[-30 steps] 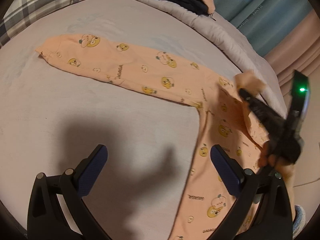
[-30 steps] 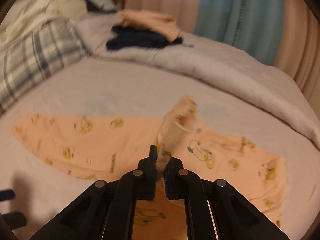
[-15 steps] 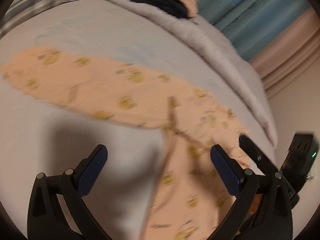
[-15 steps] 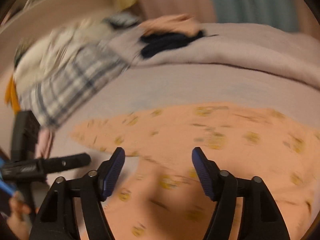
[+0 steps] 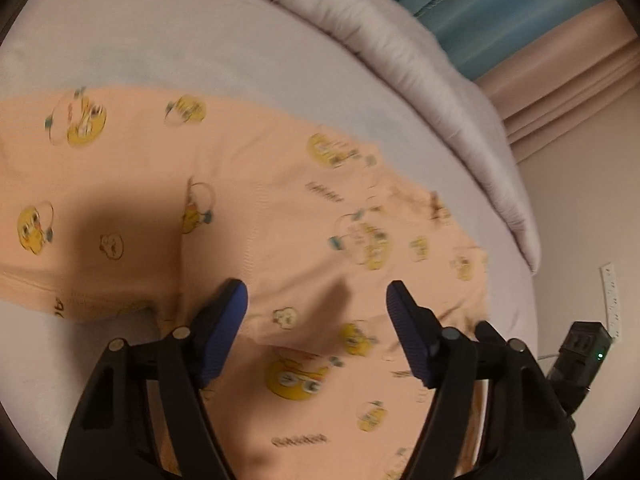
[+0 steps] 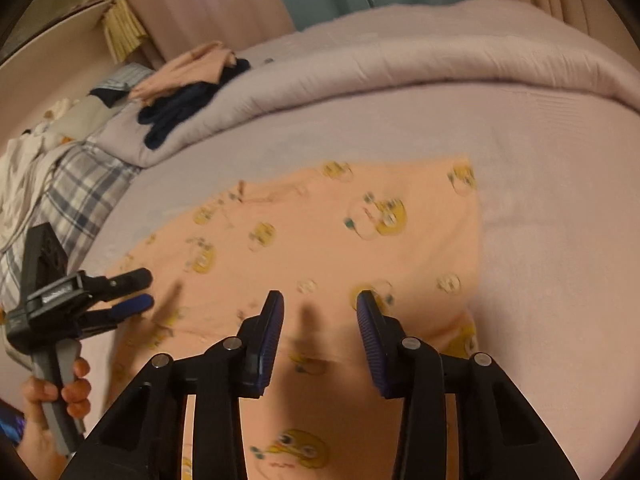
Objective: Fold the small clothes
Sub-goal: 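Move the left tool to the other sleeve cuff and grasp it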
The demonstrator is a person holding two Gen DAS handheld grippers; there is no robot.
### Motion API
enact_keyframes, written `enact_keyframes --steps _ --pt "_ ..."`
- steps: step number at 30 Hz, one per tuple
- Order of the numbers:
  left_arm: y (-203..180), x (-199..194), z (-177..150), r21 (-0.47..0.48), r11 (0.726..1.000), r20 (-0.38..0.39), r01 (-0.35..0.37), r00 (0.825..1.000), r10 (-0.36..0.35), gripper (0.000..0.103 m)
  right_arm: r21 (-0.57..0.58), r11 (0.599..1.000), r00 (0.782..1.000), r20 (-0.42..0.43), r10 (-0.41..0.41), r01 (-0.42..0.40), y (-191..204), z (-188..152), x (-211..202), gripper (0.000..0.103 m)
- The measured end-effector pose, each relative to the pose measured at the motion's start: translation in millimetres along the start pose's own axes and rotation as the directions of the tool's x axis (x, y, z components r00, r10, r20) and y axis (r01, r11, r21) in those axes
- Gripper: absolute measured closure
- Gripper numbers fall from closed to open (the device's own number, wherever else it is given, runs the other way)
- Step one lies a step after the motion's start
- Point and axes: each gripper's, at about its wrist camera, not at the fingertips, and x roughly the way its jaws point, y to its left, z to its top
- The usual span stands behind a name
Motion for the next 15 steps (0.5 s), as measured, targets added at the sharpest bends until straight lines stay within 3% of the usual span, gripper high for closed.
enact_keyframes --steps 3,5,9,13,15 --pt "7 -5 1 0.013 1.000 0.013 0.007 1.000 -0.007 0.036 0.031 0.999 0.998 -0.061 -0.025 0.027 -9 -4 12 0.062" --pt "11 -16 2 0.011 1.000 0.012 0.029 1.000 -0.029 0.035 0.034 0.999 0.999 -0.045 -0.022 0.023 -8 -6 10 0.062" --pt "34 -57 -1 -0.023 0.999 0.094 0.028 0.995 -0.026 0.022 0.005 1.000 1.000 -0.015 0.007 -0.007 7 -5 -7 0.062" --pt "94 -104 -4 -0.173 0.984 0.176 0.039 0.984 -0.008 0.021 -0.048 0.999 1.000 0.021 0.015 -0.014 19 -6 -20 0.058" --pt "133 -129 -6 -0.272 0.961 0.220 0.048 0.975 0.013 0.021 -0.062 0.997 0.999 0.033 0.040 -0.038 25 -9 -26 0.052"
